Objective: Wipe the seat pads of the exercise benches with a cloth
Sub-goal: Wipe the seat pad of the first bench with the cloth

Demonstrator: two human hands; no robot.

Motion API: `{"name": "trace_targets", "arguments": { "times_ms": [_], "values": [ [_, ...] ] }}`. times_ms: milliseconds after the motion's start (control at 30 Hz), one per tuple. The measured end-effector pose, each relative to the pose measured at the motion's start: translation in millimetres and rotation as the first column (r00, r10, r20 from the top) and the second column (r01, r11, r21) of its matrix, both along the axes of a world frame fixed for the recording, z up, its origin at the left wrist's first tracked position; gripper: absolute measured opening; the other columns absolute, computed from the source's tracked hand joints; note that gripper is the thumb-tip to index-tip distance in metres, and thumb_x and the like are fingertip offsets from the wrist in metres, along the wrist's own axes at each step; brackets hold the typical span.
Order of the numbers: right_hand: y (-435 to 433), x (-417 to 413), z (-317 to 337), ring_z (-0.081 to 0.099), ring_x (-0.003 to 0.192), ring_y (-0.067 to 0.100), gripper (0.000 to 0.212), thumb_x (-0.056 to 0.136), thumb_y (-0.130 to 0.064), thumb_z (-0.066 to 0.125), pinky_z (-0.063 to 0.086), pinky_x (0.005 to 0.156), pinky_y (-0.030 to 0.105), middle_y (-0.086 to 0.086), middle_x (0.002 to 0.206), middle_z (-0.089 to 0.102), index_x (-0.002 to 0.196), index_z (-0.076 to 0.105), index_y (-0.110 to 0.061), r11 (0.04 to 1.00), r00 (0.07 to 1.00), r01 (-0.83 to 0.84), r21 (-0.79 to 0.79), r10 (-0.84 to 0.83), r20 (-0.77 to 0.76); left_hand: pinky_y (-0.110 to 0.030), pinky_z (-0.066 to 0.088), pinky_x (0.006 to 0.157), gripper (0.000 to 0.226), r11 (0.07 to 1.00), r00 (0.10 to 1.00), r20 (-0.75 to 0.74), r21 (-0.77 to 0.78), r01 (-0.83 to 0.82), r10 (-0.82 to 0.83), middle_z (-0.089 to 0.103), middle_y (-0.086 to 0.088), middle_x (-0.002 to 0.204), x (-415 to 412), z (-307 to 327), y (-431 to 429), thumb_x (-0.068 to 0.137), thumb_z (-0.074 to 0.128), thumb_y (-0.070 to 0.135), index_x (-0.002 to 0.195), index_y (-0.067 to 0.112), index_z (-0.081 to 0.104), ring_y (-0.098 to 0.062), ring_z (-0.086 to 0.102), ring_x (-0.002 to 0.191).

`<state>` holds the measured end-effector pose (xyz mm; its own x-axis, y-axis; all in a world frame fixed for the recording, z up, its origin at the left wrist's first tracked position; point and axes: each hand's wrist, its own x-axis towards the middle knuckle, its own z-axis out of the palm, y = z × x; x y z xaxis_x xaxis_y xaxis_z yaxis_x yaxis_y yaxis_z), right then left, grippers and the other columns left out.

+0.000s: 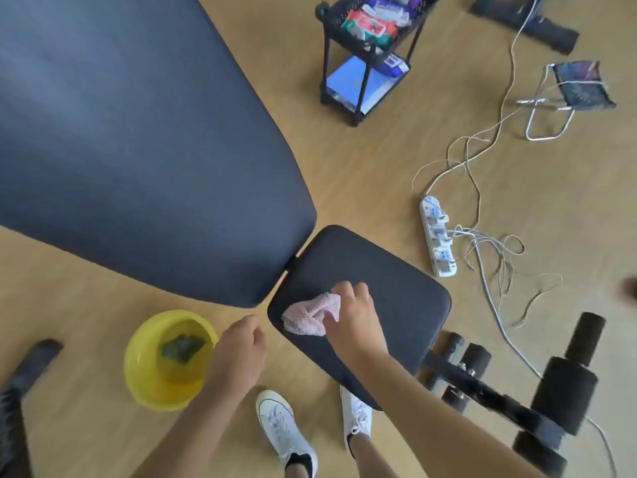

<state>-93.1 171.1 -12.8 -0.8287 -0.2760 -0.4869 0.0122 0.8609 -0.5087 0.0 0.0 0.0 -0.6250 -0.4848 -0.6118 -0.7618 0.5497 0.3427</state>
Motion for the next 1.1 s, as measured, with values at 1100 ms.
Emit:
{"name": "trace_targets", "arguments": {
  "times_ms": [1100],
  "values": [
    [16.2, -128.0, -99.2, 0.062, 0.09, 0.028, 0.03, 0.077, 0.009, 0.054, 0.05, 0.071, 0.033, -0.006, 0.086, 0.066, 0.073, 0.063, -0.019, 0.996, 0.89, -0.082, 0.041, 0.092, -0.448, -0.044, 0.061, 0.09, 0.03, 0.922, 0.907, -0.173, 0.134, -0.364, 0.383, 0.081, -0.004, 0.112, -17.3, -109.9, -9.5, 0.085, 0.079, 0.018, 0.115, 0.011, 0.08, -0.024, 0.078, 0.091]
  ]
}}
